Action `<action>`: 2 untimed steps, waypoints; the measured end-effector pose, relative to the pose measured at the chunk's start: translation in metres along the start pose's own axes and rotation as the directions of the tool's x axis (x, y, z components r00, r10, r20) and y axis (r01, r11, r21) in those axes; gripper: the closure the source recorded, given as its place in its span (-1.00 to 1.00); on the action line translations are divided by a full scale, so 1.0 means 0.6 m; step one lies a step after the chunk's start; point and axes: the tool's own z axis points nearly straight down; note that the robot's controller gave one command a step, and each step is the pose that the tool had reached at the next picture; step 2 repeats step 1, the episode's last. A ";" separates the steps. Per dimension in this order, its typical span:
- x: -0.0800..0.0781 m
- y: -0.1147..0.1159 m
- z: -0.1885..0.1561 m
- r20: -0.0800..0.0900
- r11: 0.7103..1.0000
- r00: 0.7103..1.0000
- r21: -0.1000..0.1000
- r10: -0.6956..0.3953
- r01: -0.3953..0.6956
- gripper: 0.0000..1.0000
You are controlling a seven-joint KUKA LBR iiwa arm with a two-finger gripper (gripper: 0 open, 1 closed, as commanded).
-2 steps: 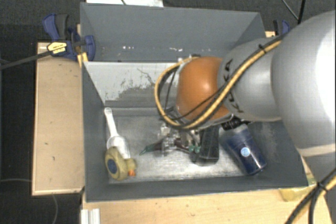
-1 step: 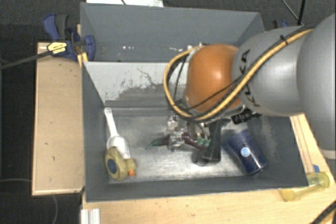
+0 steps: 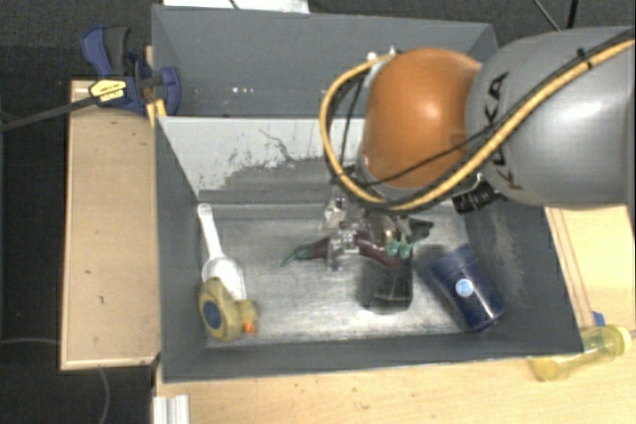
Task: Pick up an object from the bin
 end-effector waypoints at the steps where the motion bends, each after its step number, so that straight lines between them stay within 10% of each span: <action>1: -0.008 -0.007 -0.101 0.001 1.000 1.000 -0.001 0.006 -0.006 1.00; 2: -0.008 -0.007 -0.101 0.001 1.000 1.000 -0.001 0.006 -0.006 1.00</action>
Offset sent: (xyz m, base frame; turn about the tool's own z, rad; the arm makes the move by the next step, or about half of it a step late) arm 0.0402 0.0348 0.0690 -0.2571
